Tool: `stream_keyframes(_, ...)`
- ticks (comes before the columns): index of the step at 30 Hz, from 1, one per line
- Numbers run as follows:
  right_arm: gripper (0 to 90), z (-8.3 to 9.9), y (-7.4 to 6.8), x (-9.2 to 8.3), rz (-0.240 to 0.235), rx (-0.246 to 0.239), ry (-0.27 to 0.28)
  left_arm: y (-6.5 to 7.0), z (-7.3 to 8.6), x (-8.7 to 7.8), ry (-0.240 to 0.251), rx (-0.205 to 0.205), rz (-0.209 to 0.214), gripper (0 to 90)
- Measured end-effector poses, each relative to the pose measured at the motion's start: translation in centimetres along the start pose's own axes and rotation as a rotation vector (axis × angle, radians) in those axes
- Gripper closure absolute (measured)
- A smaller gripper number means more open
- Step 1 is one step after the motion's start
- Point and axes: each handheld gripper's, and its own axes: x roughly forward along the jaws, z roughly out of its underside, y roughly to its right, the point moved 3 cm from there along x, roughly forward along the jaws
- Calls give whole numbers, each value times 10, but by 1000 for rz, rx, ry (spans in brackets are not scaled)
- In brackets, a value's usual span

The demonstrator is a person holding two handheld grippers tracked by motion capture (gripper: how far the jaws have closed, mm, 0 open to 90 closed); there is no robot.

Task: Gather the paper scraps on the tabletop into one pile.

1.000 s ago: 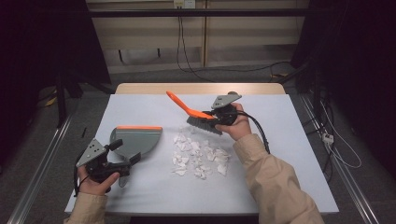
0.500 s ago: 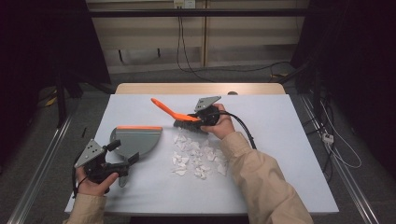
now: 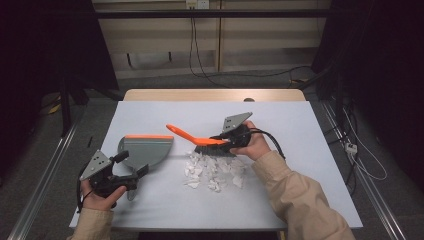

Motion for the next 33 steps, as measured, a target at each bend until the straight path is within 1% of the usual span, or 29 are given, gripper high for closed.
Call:
stream_keyframes(3, 707, -7, -5, -11, 3, -16, 23, 1, 0, 0, 0, 0, 1, 84)
stream_keyframes(6, 707, -12, -6, -20, 19, -17, 47, 0, 0, -1, 1, 0, 0, 84)
stream_keyframes(9, 707, -13, -1, -23, 42, -6, 61, 0, 0, -2, 2, -1, -1, 84)
stream_keyframes(10, 707, -13, 2, -23, 53, 4, 72, 0, 0, -3, 0, -2, -1, 84)
stream_keyframes(12, 707, -12, 7, -23, 61, 27, 91, -1, 1, -3, -2, -4, -2, 84)
stream_keyframes(13, 707, -11, 10, -22, 77, 29, 89, 0, 1, -3, -2, -7, -2, 84)
stream_keyframes(15, 707, -5, 17, -18, 89, 51, 70, 0, 1, -3, -1, -7, -1, 84)
stream_keyframes(17, 707, 3, 22, -14, 86, 78, 48, 0, 1, -3, -2, -6, -1, 84)
stream_keyframes(18, 707, 6, 22, -12, 75, 86, 34, 0, 2, -3, -3, -4, 0, 84)
stream_keyframes(20, 707, 10, 20, -9, 70, 78, 6, -1, 2, -3, -4, -2, -1, 85)
stream_keyframes(21, 707, 11, 17, -10, 61, 68, 1, -1, 2, -3, -4, -2, -1, 84)
stream_keyframes(25, 707, 6, 8, -24, 48, 58, 51, -2, 3, -4, -5, -3, -5, 85)
stream_keyframes(28, 707, 0, 10, -36, 80, 62, 84, -2, 3, -4, -8, -1, -3, 85)
stream_keyframes(29, 707, -1, 12, -39, 76, 78, 95, -2, 3, -4, -7, -2, -3, 85)
stream_keyframes(30, 707, -1, 15, -41, 87, 86, 102, -1, 3, -4, -6, -2, -3, 84)
stream_keyframes(32, 707, 2, 21, -41, 139, 83, 92, -1, 2, -4, -7, 0, -3, 84)
stream_keyframes(33, 707, 5, 25, -38, 150, 92, 84, -1, 3, -4, -7, -1, -2, 84)
